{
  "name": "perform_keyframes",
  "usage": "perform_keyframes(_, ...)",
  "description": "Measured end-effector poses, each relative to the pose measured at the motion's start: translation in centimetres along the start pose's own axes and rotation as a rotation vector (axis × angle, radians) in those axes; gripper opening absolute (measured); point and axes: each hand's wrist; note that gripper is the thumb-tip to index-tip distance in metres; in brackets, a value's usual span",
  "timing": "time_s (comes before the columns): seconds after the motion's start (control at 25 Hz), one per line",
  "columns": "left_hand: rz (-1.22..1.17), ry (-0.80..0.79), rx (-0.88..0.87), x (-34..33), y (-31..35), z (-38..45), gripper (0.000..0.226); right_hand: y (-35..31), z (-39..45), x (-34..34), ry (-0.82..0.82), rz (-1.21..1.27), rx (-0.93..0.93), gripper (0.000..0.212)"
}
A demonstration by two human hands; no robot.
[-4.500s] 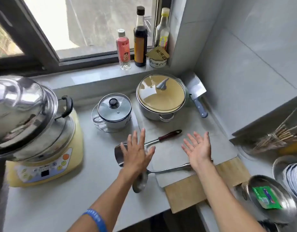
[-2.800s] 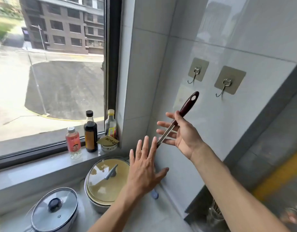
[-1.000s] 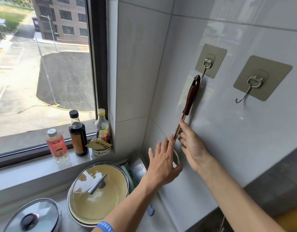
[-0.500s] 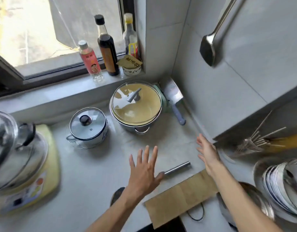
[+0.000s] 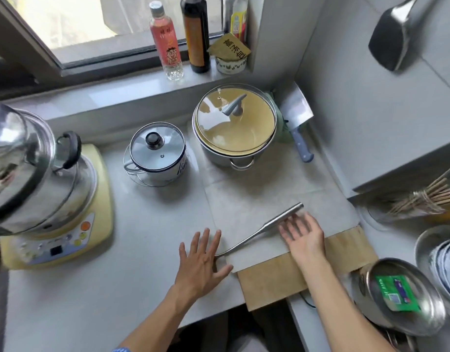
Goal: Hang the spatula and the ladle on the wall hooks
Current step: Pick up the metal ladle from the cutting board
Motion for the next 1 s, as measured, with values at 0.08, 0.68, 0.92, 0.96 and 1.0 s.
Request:
perform_keyframes(0.08, -0.002, -0.033, -0.034, -1.3, -0.5, -0.6, 0.091, 2.3, -0.9, -1.5, -0.101, -0.149, -0.096, 0.022)
perform_keyframes(0.68, -0.002, 0.017, -0.058, -4.0, -0.9, -0.9, 0.104, 9.2, 0.5, -9.0, -0.098, -0.740, 0.001, 0.035)
perform_keyframes(0.92, -0.001, 0.018, -0.055, -4.2, -0.8, -1.3, 0.103, 10.0, 1.4, -10.3, 0.016, -0.830, 0.133, 0.026)
perform_keyframes(0.96, -0.004, 0.022, -0.060, -4.2, -0.8, -1.3, 0.103, 9.8, 1.4, -10.2, -0.010, -0.812, 0.117, 0.023)
perform_keyframes(1.0, -0.002, 0.022, -0.067, -4.2, -0.8, -1.3, 0.102, 9.6, 1.3, -10.1, -0.047, -0.756, 0.078, 0.019)
Point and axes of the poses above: each hand's wrist, its own z-axis towards the middle knuckle, its own x-axis out of the back of the hand, y = z × x, and after that the axes turned 3 degrees about z, right-handed
